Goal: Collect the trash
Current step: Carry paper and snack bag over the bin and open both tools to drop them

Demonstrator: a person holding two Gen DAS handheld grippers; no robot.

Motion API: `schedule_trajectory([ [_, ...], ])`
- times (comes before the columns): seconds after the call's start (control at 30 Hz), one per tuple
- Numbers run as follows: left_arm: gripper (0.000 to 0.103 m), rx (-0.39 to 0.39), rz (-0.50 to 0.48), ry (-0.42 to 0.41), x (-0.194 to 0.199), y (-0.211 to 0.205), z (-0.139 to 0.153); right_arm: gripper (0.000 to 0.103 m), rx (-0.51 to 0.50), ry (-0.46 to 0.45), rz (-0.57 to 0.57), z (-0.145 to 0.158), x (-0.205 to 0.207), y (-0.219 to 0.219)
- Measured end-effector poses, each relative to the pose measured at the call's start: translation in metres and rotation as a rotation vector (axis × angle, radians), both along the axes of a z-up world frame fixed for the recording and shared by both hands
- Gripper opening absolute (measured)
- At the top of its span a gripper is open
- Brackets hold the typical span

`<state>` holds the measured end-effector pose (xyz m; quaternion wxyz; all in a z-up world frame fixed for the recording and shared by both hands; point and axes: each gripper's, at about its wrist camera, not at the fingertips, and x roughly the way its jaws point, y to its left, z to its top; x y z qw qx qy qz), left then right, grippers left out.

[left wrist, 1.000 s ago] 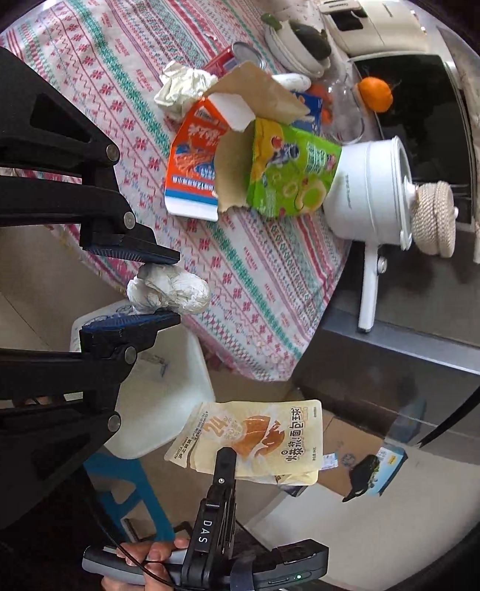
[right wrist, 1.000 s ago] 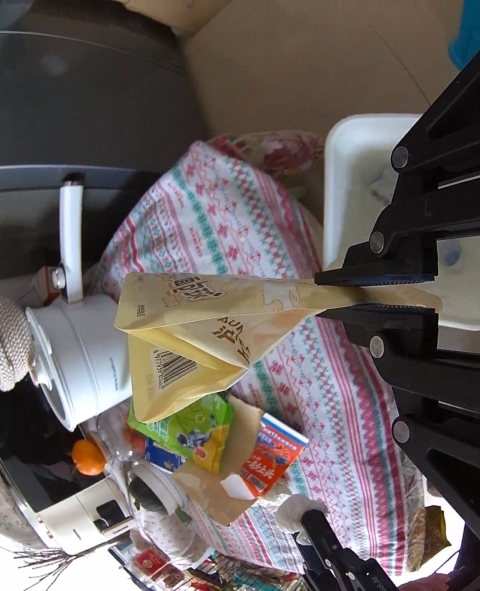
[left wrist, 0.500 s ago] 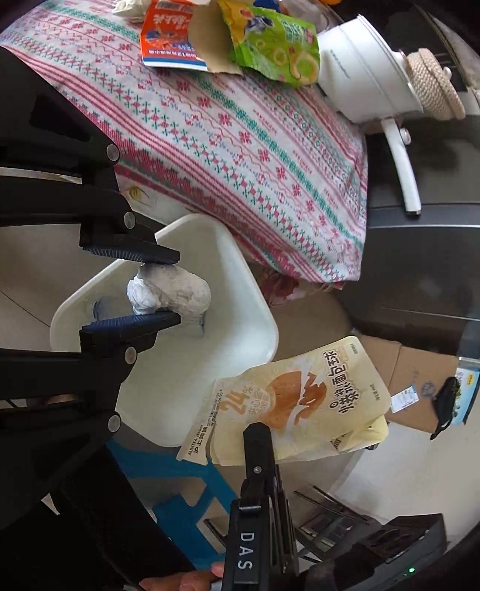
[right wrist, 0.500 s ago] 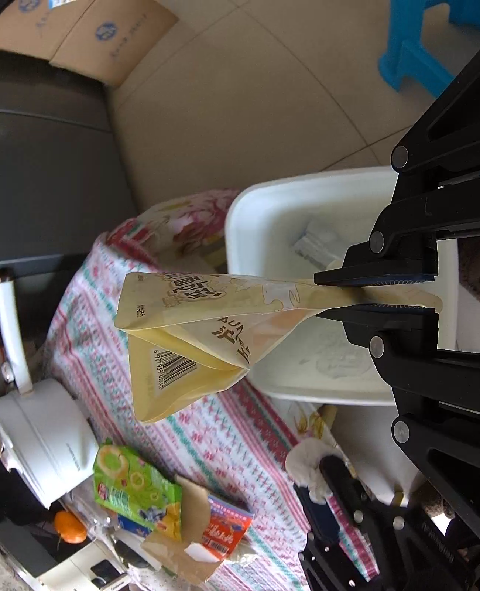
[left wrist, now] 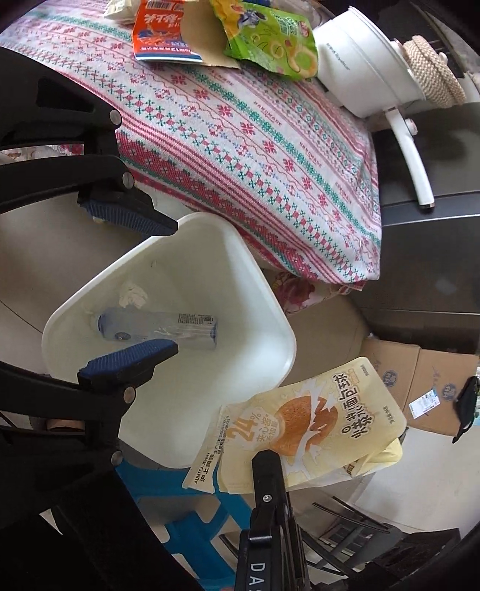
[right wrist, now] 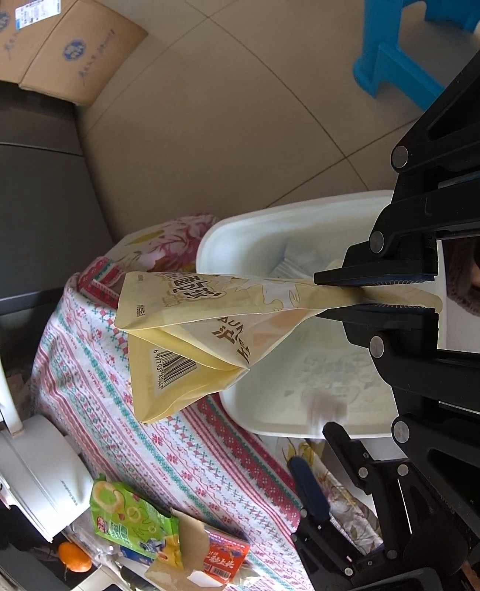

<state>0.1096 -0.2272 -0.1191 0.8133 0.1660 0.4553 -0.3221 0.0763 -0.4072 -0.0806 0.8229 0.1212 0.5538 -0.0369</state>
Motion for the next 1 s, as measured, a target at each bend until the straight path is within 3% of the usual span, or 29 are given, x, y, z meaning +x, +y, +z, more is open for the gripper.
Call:
schedule_trajectory([
  [0.7,0.070,-0.044,0.222,-0.025,0.006,0.106,0.047,0.010,0.063,0.134,0.053,-0.038,0.024,0.033],
  [0.8,0.071,-0.049,0.241,-0.031,0.003,0.119,0.051,0.015,0.072,0.142,0.043,-0.040,0.027,0.036],
  [0.93,0.075,-0.051,0.274,-0.035,0.002,0.133,0.053,0.044,0.082,0.132,0.019,-0.036,0.031,0.039],
  [1.0,0.077,-0.051,0.290,-0.036,0.002,0.141,0.054,0.051,0.074,0.115,0.017,-0.032,0.031,0.042],
])
